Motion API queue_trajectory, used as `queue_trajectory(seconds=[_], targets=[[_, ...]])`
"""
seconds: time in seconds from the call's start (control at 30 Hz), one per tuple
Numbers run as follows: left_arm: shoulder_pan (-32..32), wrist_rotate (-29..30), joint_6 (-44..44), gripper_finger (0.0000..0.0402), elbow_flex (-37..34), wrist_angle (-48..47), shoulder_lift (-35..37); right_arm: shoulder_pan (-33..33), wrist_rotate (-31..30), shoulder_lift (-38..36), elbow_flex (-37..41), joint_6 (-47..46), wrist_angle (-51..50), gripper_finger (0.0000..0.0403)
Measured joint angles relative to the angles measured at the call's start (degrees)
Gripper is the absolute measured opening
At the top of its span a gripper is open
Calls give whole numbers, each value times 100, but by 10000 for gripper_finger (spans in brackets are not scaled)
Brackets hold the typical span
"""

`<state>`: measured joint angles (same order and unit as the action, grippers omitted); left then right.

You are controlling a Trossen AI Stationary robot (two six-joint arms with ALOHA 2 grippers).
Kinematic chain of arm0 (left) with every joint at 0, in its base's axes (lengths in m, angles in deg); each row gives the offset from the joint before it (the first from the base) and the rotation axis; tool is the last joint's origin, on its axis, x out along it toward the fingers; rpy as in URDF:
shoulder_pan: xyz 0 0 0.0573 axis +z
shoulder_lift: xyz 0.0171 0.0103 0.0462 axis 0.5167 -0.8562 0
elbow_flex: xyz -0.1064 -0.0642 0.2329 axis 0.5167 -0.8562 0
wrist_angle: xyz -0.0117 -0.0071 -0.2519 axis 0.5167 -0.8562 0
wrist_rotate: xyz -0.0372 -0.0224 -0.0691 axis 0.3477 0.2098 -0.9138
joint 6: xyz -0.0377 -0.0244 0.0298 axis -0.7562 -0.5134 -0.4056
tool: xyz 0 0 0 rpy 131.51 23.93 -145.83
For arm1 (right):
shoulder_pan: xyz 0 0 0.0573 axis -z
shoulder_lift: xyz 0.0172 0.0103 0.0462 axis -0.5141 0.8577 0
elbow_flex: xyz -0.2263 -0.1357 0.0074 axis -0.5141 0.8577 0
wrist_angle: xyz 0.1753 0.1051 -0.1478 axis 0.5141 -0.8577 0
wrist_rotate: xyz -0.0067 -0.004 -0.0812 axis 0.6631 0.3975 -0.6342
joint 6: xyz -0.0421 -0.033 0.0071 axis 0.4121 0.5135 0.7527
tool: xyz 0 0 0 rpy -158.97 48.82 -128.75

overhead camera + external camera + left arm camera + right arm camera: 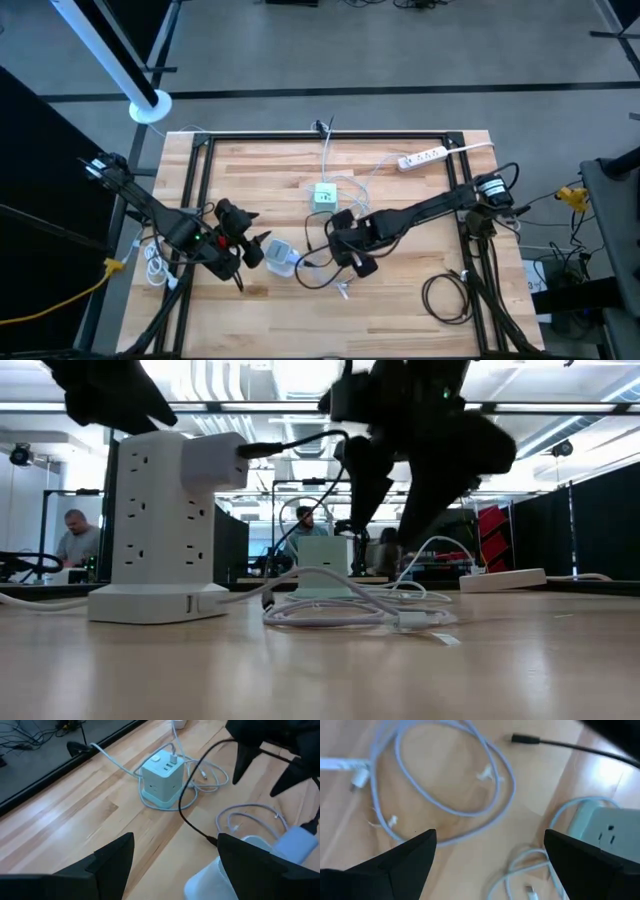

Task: Insert USB
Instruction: Insert the black charger cable into the top right white outlet

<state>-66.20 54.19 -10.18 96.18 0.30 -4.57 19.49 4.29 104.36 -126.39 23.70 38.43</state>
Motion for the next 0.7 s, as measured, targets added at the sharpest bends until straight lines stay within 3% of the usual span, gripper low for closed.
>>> queue_trajectory(seconds=[0.17,0.23,0.33,0.6,0.7], targets=[[0,-25,-395,275,-324,27,0,14,-1167,226,0,673,206,353],[0,-166,-631,275,-508,53,-2,14,-1166,288,0,1027,261,353],[-2,-413,-871,275,-847,325,-2,18,-373,302,2,1158,300,353],[-2,-556,-813,275,-1735,1726,-2,36,2802,280,2,280,233,353],[-2,-557,-803,275,-1873,1945,-2,79,2864,280,2,-9,183,353]])
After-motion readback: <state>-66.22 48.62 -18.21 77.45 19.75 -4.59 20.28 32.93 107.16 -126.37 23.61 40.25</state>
